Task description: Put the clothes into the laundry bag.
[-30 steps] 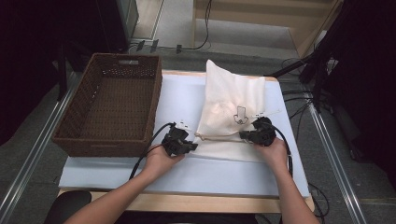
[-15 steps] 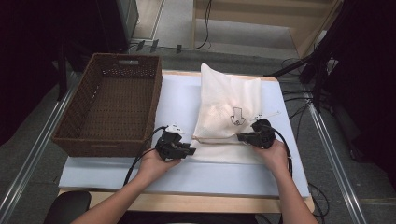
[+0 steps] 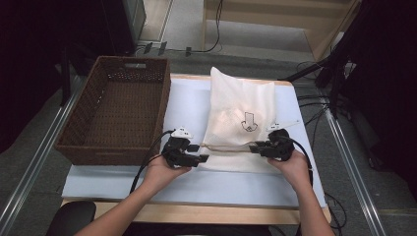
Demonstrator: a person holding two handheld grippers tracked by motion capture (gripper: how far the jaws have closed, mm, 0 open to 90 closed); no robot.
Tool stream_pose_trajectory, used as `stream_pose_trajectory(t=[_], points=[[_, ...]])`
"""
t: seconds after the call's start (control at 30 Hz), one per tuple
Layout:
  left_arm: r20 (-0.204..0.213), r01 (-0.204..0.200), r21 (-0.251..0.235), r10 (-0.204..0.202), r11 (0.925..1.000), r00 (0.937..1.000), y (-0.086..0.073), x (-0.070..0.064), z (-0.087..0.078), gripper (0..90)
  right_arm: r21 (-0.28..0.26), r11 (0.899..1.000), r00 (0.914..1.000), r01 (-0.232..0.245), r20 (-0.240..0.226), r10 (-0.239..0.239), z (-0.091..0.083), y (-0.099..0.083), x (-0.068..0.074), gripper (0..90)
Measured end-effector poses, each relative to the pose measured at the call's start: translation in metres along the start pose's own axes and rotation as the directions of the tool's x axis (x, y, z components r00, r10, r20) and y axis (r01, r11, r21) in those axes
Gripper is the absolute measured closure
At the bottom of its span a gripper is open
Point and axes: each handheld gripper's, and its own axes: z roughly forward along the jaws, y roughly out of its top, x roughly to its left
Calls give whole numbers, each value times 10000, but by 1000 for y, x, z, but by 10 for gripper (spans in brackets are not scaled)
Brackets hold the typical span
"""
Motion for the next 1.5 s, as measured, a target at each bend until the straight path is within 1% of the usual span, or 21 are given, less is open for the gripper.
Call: stream_pose_trajectory(t=[0.03, 0.13, 0.2, 0.23, 0.27, 0.3, 0.33, 0.37, 0.4, 0.43, 0.47, 0.57, 0.63, 0.67, 0.77, 0.83, 0.93, 1.03, 1.13, 1.23, 1.5], points=[[-55, -22, -64, 22, 10000, 10000, 1, -1, -1, 433, -4, 10000, 10000, -4, -29, 4, -3, 0, 1, 670], [-192, -149, -116, 147, 9998, 9997, 2, -1, -3, 424, 17, 9991, 9991, 418, -53, -418, -10, 1, 5, 664], [-140, -124, -107, 123, 9999, 9998, 2, 0, -5, 422, 52, 9983, 9982, 586, -153, -585, -16, 1, 6, 657], [-123, -111, -140, 109, 9998, 9999, 2, 0, -6, 422, 60, 9987, 9983, 511, -272, -509, -19, 1, 6, 648], [-141, -79, -175, 76, 9998, 9999, 3, 0, -6, 422, 6, 9994, 9974, 356, -625, -355, -21, 1, 5, 637], [-175, -89, -194, 86, 9998, 9998, 3, 1, -7, 422, -28, 9995, 9967, 319, -742, -321, -24, 1, 5, 637], [-171, -53, -230, 49, 9997, 9998, 4, 1, -8, 422, -108, 9992, 9971, 383, -656, -389, -27, 1, 5, 630], [-151, -74, -242, 70, 9997, 9999, 4, 2, -9, 420, -241, 9988, 9974, 427, -576, -440, -30, 2, 5, 602], [-133, -53, -301, 49, 9995, 9999, 5, 2, -9, 419, -414, 9986, 9981, 335, -504, -356, -32, 2, 4, 579], [-140, -77, -310, 72, 9995, 9999, 5, 2, -10, 419, -509, 9984, 9988, 246, -412, -267, -34, 3, 4, 575], [-125, -102, -311, 99, 9995, 9999, 5, 2, -10, 417, -589, 9979, 9990, 268, -328, -288, -35, 3, 3, 566], [-261, -178, -320, 169, 9993, 9995, 7, 2, -12, 413, -758, 9964, 9992, 380, -108, -389, -40, 3, 2, 533], [-307, -219, -395, 207, 9990, 9993, 7, 3, -14, 410, -1042, 9938, 9993, 378, -5, -381, -44, 4, 1, 496], [-275, -164, -423, 153, 9990, 9995, 7, 4, -15, 407, -1218, 9917, 9992, 401, 80, -394, -46, 4, 1, 484], [-245, -91, -482, 79, 9988, 9997, 8, 5, -16, 402, -1528, 9878, 9991, 315, 330, -268, -53, 5, -2, 479], [-236, -42, -582, 28, 9983, 9997, 9, 5, -15, 396, -1654, 9853, 9976, 417, 609, -320, -55, 4, -5, 481], [-330, -137, -537, 119, 9985, 9994, 9, 5, -14, 391, -1650, 9853, 9959, 447, 851, -309, -56, 1, -9, 480], [-345, -160, -476, 144, 9987, 9993, 9, 5, -13, 385, -1608, 9860, 9950, 432, 955, -281, -55, -2, -14, 476], [-338, -205, -493, 188, 9986, 9993, 8, 5, -13, 380, -1608, 9868, 9949, 210, 1004, -48, -55, -5, -20, 472], [-351, -213, -466, 197, 9987, 9992, 8, 5, -12, 375, -1626, 9866, 9941, 148, 1081, 29, -55, -8, -25, 455], [-489, -273, -500, 248, 9984, 9985, 7, 5, -12, 369, -1721, 9847, 9901, -258, 1313, 489, -57, -16, -38, 411]])
